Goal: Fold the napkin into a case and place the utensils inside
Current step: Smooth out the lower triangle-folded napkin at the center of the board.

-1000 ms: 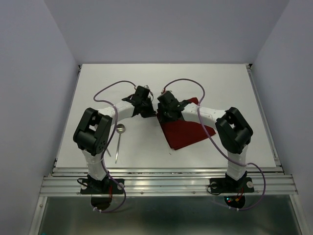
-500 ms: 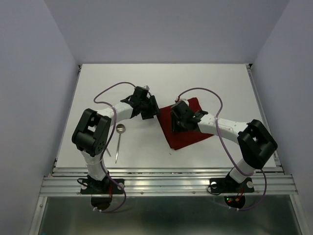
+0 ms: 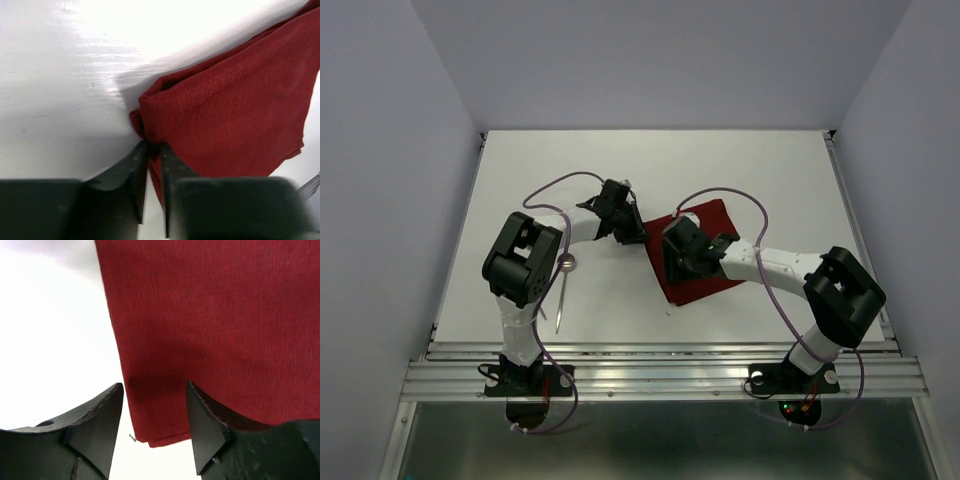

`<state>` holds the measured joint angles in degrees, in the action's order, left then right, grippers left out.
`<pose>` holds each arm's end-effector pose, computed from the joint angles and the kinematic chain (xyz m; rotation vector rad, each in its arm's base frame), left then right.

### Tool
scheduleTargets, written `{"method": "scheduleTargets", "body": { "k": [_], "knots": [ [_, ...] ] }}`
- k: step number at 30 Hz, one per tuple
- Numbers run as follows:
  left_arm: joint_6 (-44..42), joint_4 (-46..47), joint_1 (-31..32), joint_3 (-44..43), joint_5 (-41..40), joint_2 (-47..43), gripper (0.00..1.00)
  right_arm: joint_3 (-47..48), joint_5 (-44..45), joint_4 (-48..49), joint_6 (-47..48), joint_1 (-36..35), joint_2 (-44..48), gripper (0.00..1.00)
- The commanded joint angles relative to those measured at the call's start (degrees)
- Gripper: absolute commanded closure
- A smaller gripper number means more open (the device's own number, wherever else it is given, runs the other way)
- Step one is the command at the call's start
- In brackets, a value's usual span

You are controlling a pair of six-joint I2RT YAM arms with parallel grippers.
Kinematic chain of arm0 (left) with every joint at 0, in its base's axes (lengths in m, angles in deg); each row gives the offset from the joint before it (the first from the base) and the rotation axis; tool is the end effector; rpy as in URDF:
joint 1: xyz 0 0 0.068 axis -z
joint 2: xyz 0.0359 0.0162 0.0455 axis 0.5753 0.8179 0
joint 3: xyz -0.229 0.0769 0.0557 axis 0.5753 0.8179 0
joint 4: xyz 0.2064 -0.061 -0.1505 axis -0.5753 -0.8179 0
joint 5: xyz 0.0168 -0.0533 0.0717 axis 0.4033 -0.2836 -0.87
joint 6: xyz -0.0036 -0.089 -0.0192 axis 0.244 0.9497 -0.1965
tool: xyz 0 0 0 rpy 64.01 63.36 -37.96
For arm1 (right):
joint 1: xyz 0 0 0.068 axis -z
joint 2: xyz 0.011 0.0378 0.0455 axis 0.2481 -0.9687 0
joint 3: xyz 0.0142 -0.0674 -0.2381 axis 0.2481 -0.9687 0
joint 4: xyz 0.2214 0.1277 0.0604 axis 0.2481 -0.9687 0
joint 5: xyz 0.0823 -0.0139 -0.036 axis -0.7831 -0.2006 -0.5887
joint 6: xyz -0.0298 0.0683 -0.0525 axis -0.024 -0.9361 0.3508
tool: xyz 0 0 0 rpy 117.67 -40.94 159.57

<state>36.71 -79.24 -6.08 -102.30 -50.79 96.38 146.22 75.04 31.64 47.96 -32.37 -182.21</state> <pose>0.3648 -0.2279 0.1032 -0.0892 2.4841 -0.8819 0.2495 0.2428 0.1243 -0.1868 2.5825 0.2992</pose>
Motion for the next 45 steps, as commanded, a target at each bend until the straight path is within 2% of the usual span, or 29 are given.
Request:
{"method": "scheduleTargets", "body": {
  "k": [1, 2, 3, 4, 12, 22, 24, 25, 26, 30, 35, 41, 44, 45],
  "knots": [
    [-0.44, -2.97, 0.49, -1.81, -1.31, 2.33, 0.81, 1.59, 3.47, -2.04, 0.15, -2.74, 0.73, 0.41],
    [-0.52, -3.06, 0.49, -1.98, -1.4, 2.42, 0.88, 1.59, 3.91, -2.56, 0.07, -3.61, 0.73, 0.41],
    [-0.52, -3.32, 0.49, -2.16, -1.49, 2.59, 0.99, 1.59, 4.26, -2.74, -0.02, -3.62, 0.73, 0.41],
    [-0.61, -3.41, 0.49, -2.25, -1.49, 2.77, 1.0, 1.67, 4.61, -3.18, -0.02, -4.49, 0.55, 0.41],
    [-0.61, -3.59, 0.49, -2.51, -1.05, 3.38, 1.0, 3.35, 9.18, -6.17, -1.43, -9.07, -2.35, 0.42],
    [-0.96, -3.5, 0.49, -2.34, -0.96, 3.65, 1.0, -0.26, 6.47, -3.8, -4.94, -9.07, 1.25, 0.51],
    [-0.96, -3.5, 0.49, -2.25, -0.79, 3.82, 1.0, -1.31, 5.41, -2.75, -5.38, -9.07, 1.34, 0.58],
    [-1.05, -3.42, 0.49, -1.99, -0.78, 3.74, 1.0, -1.49, 5.58, -2.48, -5.73, -9.07, 0.04, 0.66],
    [-1.05, -3.41, 0.49, -1.98, -0.78, 3.73, 1.0, -1.49, 5.58, -2.48, -5.74, -9.07, -0.15, 0.66],
    [-1.23, -3.41, 0.49, -1.72, -0.87, 3.56, 1.0, -1.23, 5.85, -2.22, -5.82, -9.59, -0.42, 0.78],
    [-1.14, -3.33, 0.49, -1.63, -0.87, 3.73, 1.0, 0.44, 9.27, -4.58, -4.86, -10.21, -0.15, 0.99],
    [-1.14, -3.24, 0.49, -1.9, -0.7, 3.91, 1.0, 3.08, 15.68, -9.16, -3.19, -10.74, -0.15, 0.99],
    [-1.14, -3.15, 0.49, -1.9, -0.61, 4.0, 1.0, 3.17, 15.43, -9.42, -2.31, -11.27, -0.15, 0.99],
    [-1.14, -3.24, 0.49, -1.81, -0.61, 4.09, 1.0, 3.0, 14.82, -9.34, -2.13, -11.27, -0.24, 0.96]
  ]
}}
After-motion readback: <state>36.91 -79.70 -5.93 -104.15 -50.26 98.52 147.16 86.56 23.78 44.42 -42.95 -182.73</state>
